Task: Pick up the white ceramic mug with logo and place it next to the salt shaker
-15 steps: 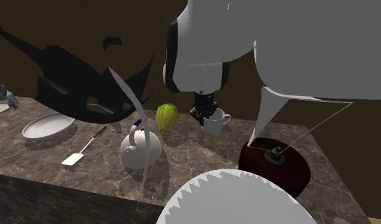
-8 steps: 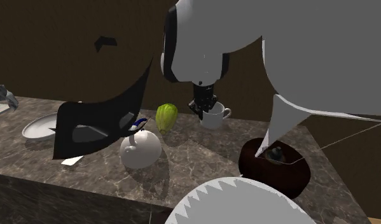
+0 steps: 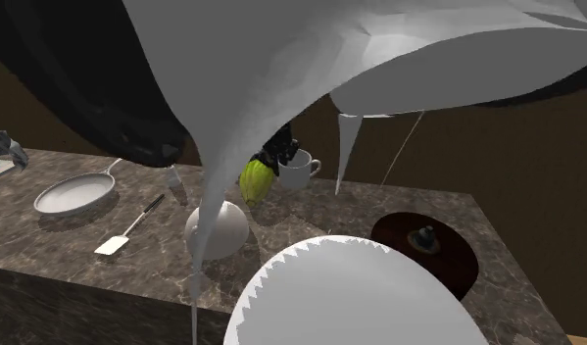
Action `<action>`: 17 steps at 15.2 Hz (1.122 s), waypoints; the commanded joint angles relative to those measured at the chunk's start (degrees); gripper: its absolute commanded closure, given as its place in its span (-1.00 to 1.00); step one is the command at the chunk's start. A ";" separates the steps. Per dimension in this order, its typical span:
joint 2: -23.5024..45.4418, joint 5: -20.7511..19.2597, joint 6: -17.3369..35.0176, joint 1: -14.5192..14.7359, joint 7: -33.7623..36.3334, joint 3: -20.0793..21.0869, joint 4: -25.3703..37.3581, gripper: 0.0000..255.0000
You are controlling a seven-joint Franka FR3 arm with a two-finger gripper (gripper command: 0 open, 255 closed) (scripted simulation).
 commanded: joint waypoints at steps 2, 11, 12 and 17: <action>4.22 1.28 -0.71 1.63 2.55 1.63 4.66 1.00; 17.02 3.46 -4.85 6.02 10.08 5.86 21.00 1.00; 18.60 3.63 -5.51 6.45 10.84 6.23 23.20 1.00; 27.19 4.28 -9.63 8.47 14.41 7.83 35.67 1.00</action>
